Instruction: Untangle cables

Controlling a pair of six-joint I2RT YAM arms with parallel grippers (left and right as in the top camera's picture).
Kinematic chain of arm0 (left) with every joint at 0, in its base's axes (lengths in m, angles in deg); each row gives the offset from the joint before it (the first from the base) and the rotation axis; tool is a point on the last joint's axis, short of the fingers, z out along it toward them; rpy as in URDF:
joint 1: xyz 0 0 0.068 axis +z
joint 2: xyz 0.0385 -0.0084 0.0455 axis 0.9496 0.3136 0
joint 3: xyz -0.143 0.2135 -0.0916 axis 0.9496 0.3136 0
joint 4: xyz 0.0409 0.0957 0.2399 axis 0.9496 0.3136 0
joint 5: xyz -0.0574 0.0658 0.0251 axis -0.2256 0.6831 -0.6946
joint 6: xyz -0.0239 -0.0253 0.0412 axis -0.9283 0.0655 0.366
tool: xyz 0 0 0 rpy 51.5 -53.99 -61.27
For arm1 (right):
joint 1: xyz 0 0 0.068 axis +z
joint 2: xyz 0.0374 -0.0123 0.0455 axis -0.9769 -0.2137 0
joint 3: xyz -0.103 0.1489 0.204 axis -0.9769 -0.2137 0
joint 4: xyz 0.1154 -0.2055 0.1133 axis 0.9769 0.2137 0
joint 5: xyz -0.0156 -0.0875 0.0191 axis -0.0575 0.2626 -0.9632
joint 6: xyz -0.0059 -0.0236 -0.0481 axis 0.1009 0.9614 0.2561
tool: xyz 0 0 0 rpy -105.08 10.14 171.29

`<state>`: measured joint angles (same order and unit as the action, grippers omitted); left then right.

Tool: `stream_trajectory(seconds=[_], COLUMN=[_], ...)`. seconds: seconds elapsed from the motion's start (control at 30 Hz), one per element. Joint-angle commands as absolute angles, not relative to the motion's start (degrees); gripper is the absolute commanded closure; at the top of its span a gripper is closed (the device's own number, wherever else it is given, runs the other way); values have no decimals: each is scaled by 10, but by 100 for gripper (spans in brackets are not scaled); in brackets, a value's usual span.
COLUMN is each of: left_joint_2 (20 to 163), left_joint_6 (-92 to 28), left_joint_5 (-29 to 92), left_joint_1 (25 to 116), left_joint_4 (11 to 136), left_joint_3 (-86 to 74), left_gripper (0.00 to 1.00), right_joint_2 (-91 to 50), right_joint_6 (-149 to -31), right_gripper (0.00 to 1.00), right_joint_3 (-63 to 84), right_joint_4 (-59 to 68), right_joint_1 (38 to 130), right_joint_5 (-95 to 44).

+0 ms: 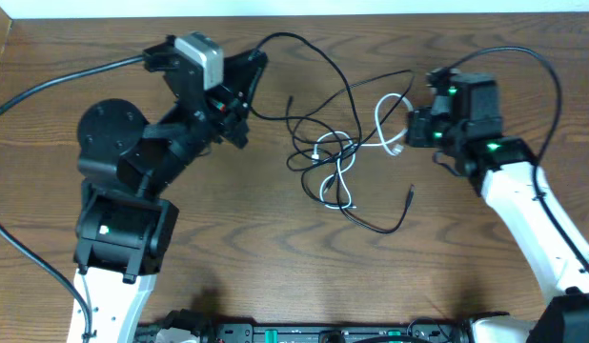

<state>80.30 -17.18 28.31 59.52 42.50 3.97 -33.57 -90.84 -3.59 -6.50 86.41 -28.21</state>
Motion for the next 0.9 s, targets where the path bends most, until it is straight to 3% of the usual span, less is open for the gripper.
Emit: stream_trajectory(seconds=[0.0, 0.13, 0.53, 0.73, 0.87], left_joint_2=[790, 773, 752, 753, 753], left_joint_6=[-163, -179, -290, -296, -307], left_joint_5=[291, 291, 267, 210, 179], left_joint_1=[638, 714, 909, 935, 935], left_joint_4=[420, 418, 392, 392, 392], left_joint_3=[38, 38, 38, 38, 38], left_gripper=[92, 92, 92, 92, 92], right_joint_2=[-321, -320, -320, -320, -320], right_joint_6=[-874, -874, -878, -861, -824], right_gripper=[99, 99, 99, 98, 77], right_joint_3=[-33, -33, -32, -31, -31], right_joint_4=[-34, 6, 26, 23, 19], right_joint_1=[801, 710, 559, 551, 604], right_joint_5=[-246, -245, -243, -346, -418])
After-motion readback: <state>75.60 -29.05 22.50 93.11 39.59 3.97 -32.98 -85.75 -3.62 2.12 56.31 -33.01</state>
